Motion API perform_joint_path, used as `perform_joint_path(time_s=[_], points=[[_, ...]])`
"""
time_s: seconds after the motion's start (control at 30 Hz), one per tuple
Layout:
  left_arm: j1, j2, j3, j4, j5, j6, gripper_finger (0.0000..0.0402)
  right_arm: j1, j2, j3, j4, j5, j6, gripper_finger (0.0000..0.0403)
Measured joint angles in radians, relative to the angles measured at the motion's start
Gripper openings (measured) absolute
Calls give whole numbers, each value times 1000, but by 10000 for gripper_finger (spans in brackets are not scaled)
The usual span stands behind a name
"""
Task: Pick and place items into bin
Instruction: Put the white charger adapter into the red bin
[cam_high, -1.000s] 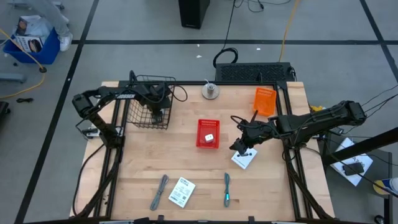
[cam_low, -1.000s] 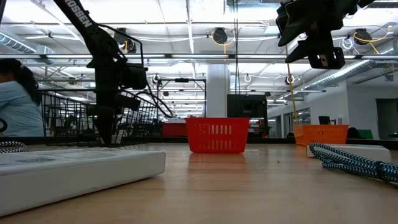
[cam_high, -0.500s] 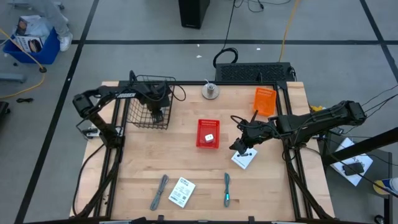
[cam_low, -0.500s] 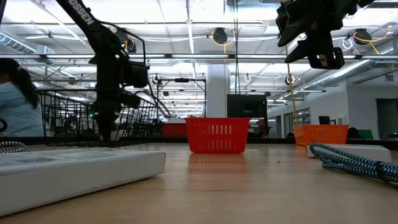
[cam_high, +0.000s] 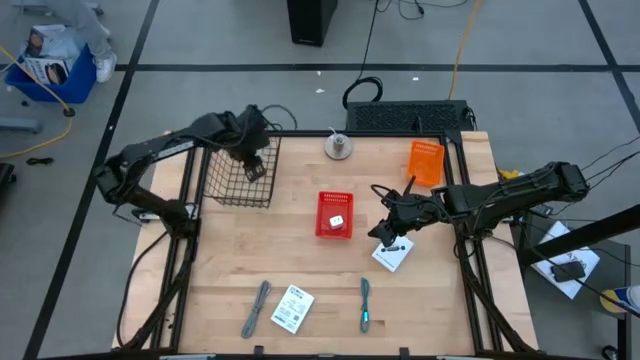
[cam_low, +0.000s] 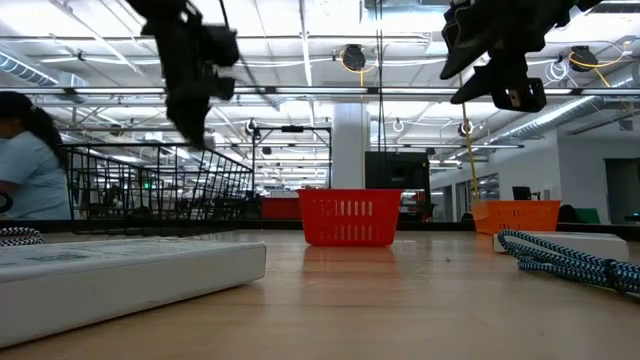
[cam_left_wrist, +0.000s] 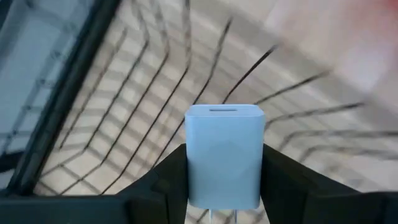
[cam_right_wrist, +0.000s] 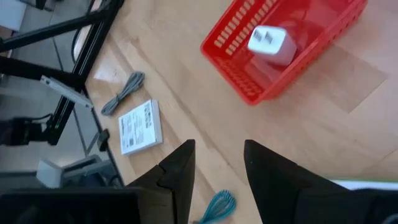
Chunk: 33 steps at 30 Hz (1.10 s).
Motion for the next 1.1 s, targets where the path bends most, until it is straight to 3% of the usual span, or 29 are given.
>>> perform_joint_path(time_s=[0.33,0.53,0.73,0.87,1.1], points=[[-266,18,260,39,94,-224,164,0,0,0,-4,71,11,130],[-429,75,296,111,96,-400,157,0,0,0,3,85,30,130],[-555,169,296,284,115,-526,168,0,0,0,2,84,20,130],[-606,258,295,355,128,-560,161,1,-8,-1,1,82,16,130],[-587,381,295,412,119,-598,162,31,-44,-1,-5,88,24,130]])
